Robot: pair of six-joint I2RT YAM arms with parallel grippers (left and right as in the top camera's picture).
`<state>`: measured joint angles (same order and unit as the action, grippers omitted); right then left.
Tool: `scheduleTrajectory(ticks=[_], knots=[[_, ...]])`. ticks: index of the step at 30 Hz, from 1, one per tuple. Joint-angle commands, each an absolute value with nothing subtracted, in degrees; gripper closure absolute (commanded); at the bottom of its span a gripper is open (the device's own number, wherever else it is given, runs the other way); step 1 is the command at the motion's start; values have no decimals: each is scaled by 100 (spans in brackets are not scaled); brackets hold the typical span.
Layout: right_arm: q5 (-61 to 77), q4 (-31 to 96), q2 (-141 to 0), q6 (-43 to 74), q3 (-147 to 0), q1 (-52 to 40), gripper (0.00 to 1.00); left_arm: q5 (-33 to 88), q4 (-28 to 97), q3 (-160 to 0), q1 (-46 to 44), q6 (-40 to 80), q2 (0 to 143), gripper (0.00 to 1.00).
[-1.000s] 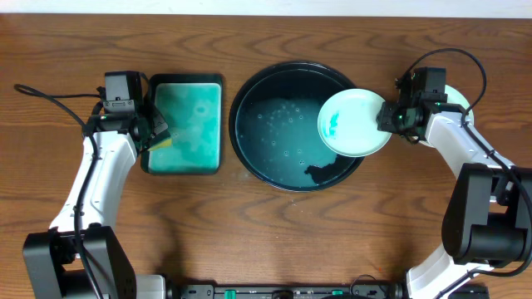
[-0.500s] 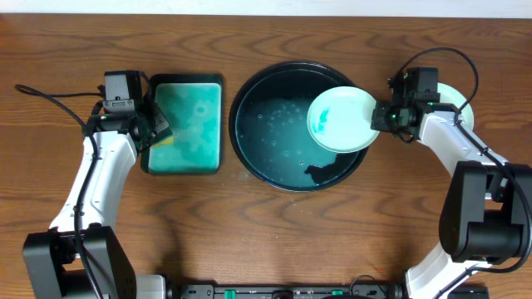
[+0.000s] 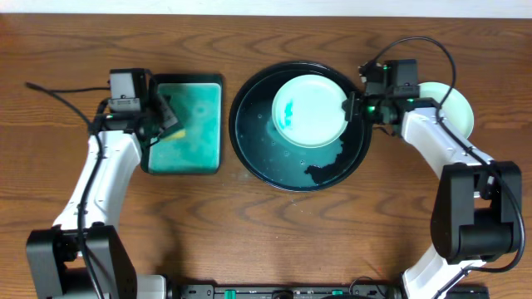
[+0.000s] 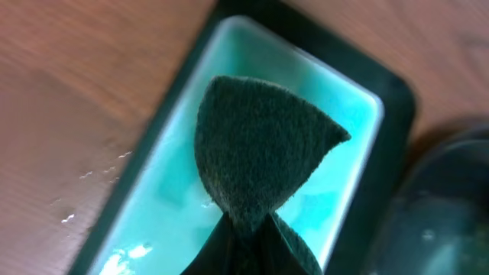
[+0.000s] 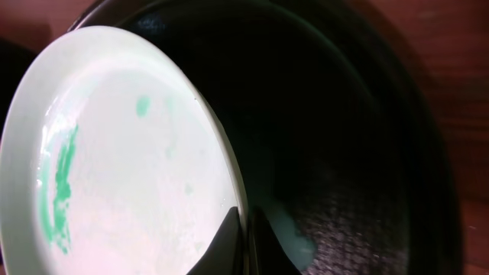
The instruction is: Clean dirty plates on tray and stack at the side
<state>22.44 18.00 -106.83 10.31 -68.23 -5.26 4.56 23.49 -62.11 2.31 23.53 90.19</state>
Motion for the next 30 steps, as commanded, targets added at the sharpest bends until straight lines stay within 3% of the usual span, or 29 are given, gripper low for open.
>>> scheduleTrajectory(ticks=[1,20,30], knots=[[1684,1743,-10805,1133,-6938,-792,99,537,1909,-6069,-10,2316,9382,93],[1529,1533,-11358,1131,-6932,-1055,99,209,1055,-6053,-95,2287,10709,93],[1529,1590,-11601,1114,-6932,-1096,99,213,1057,-6132,-95,1992,10086,93]])
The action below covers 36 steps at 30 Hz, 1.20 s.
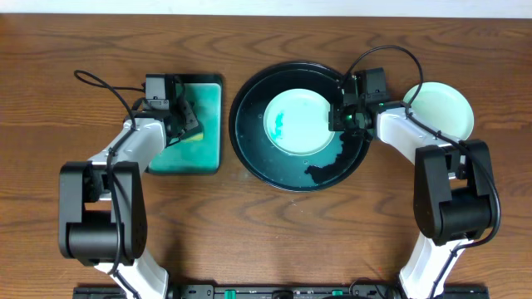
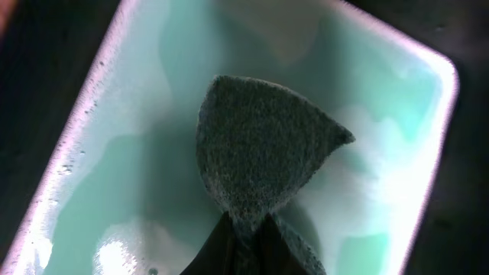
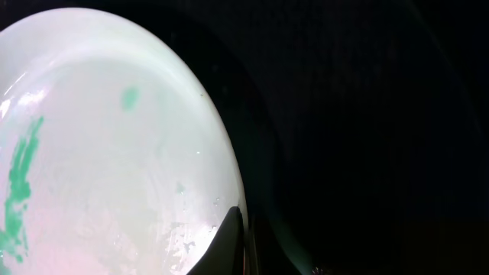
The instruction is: Clean dirty plates on tray and stack at the side
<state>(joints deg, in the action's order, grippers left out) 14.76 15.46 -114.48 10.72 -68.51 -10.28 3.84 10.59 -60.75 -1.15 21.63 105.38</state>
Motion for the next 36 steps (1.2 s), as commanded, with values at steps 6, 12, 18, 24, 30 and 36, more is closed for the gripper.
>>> scheduleTrajectory(ticks=[6,12,18,24,30,36], knots=[[1531,1555,-11605,1111,-6932,-1098,99,456,1247,-6130,-113,2021,9120,93],[1551,1422,-11605,1111,-6932,-1164,99,1133,1332,-6130,-191,2633,8694,93],[1662,1391,-11605,1114,-6932,-1332,99,1264,1258,-6130,-805,2928,8746,93],[1651,1389,-11605,1114,-6932,-1393,99,904,738,-6130,-1717,2928,8962,93],[1653,1400,-11605,1177,-6932,-1393,99,637,-1,-6130,-2515,3135,9653,93],[1653,1391,-11605,1326,-6932,-1393,99,637,-746,-6130,-2952,3671,10554,93]])
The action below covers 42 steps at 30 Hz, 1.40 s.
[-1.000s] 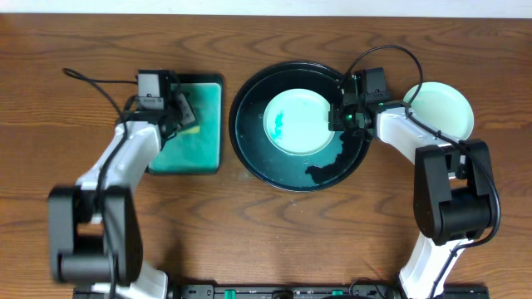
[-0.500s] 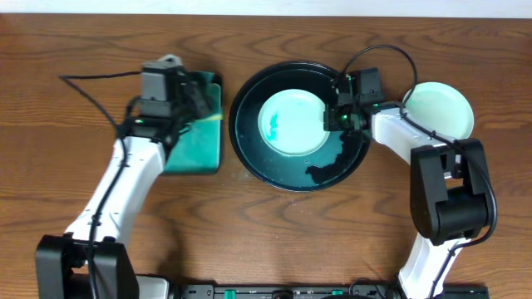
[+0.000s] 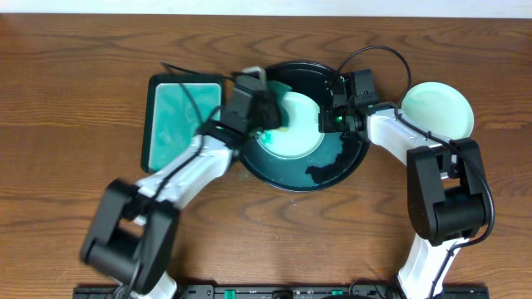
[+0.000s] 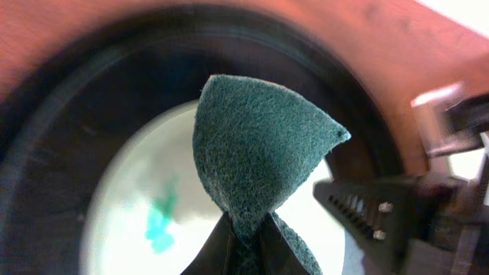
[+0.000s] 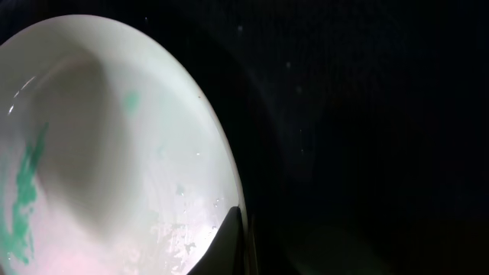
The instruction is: Clean dirty plates on tray and stack at the side
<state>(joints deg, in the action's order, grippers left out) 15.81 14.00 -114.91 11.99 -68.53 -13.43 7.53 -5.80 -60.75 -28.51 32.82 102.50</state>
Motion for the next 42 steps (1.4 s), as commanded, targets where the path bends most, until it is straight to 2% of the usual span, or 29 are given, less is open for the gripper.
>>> scheduleTrajectory(ticks=[1,8,11,16,21,27,31,34,37,42], knots=[[1653,1391,-11605,1326,-6932,-1393,99,637,-836,-6130,-2993,3723,10669,93],[1651,1367,-11605,1326,-6932,-1393,99,268,-1326,-6130,-3201,3804,11399,94],[1651,1402,-11605,1319,-6932,-1393,99,-298,-976,-6130,-3153,3750,11478,93],[1559,1474,-11605,1258,-6932,-1387,99,-1177,-296,-6132,-2902,2753,11452,93],[1522,1476,-11605,1258,-6932,-1387,99,-1811,156,-6149,-2602,2257,11316,93],[1520,1472,-11605,1260,-6932,-1387,99,-1693,141,-6160,-2523,2276,10718,93],[1520,1457,-11605,1260,-6932,-1387,99,-607,-93,-6165,-2596,2521,10339,93],[1520,1448,-11605,1260,-6932,-1387,99,193,-419,-6163,-2641,3173,10326,93],[1522,1441,-11605,1260,-6932,-1387,99,329,-589,-6163,-2722,4012,10475,93],[1522,1428,-11605,1262,-6932,-1387,99,349,-875,-6163,-2906,4150,10879,93]])
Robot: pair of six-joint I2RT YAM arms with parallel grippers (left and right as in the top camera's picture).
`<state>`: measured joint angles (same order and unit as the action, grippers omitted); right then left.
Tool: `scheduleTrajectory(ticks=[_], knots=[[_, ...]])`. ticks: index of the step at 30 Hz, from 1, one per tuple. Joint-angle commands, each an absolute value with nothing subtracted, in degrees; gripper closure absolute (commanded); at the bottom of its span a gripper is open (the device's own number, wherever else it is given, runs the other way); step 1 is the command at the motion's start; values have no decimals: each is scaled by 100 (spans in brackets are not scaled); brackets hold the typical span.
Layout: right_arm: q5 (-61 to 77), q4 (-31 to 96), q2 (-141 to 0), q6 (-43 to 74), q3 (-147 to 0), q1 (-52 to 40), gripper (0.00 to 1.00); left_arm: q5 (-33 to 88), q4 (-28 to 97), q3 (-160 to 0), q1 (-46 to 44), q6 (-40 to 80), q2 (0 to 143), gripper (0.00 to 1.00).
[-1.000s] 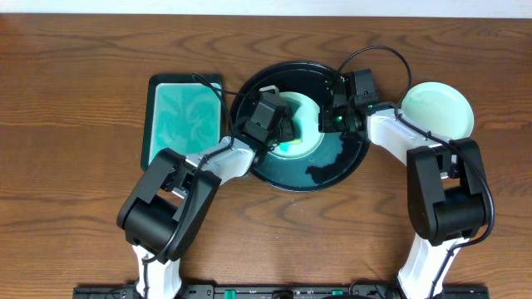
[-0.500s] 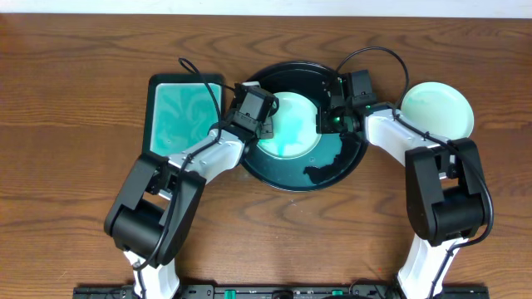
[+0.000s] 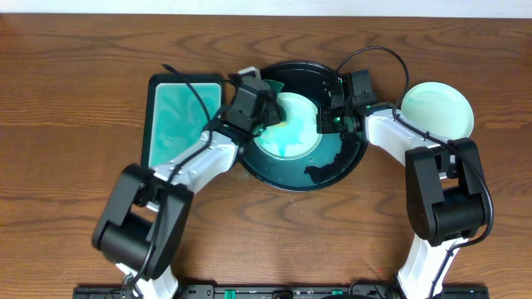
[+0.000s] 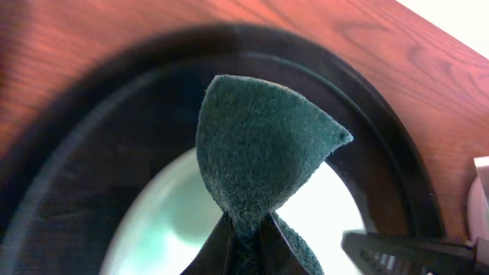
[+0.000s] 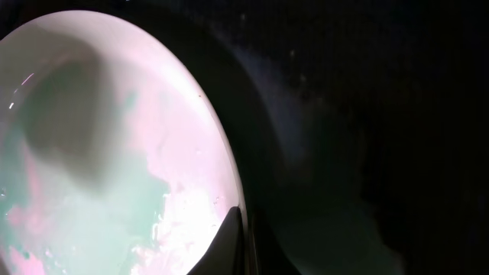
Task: Clean dirty plates on tray and stack at the side
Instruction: 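Scrub the plate with the left-held sponge while right gripper holds it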
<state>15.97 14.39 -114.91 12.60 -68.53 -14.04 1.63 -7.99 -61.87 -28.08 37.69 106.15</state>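
A white plate (image 3: pixel 293 133) lies in the round black tray (image 3: pixel 349 162), its face now a smeared pale green (image 5: pixel 99 176). My right gripper (image 3: pixel 326 123) is shut on the plate's right rim (image 5: pixel 235 200). My left gripper (image 3: pixel 264 116) hovers over the plate's upper left, shut on a folded dark green sponge (image 4: pixel 263 153). In the left wrist view the sponge hides the middle of the plate (image 4: pixel 164 225). A clean pale green plate (image 3: pixel 440 106) sits on the table at the right.
A rectangular green basin of soapy liquid (image 3: pixel 179 123) stands left of the tray. A dark patch (image 3: pixel 324 173) lies in the tray's lower right. Cables loop above both arms. Bare wood table (image 3: pixel 266 224) lies in front.
The left gripper with the sponge has shifted slightly on the plate. The distinct green streak on the plate's left is gone, replaced by a pale green smear across its face.
At first my left gripper held the sponge at the soapy basin while my right gripper held the stained plate tilted over the tray. Then the plate lay lower in the tray. Later the sponge was over the plate, and now the stain is smeared out.
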Motion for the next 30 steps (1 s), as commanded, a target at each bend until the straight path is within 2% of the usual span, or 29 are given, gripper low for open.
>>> scheduleTrajectory(ticks=[1,7,13,17,30], knots=[[1522,1428,-11605,1260,-6932,-1387,99,346,-928,-6163,-2945,4147,10982,93],[1520,1382,-11605,1260,-6932,-1387,99,314,-781,-6163,-2923,3656,11288,93],[1522,1304,-11605,1258,-6932,-1387,99,-395,-71,-6163,-2635,2952,11061,93],[1522,1302,-11605,1260,-6932,-1387,99,-972,368,-6163,-2405,2845,10654,93],[1520,1297,-11605,1258,-6932,-1387,99,-956,342,-6163,-2272,2825,8956,93]])
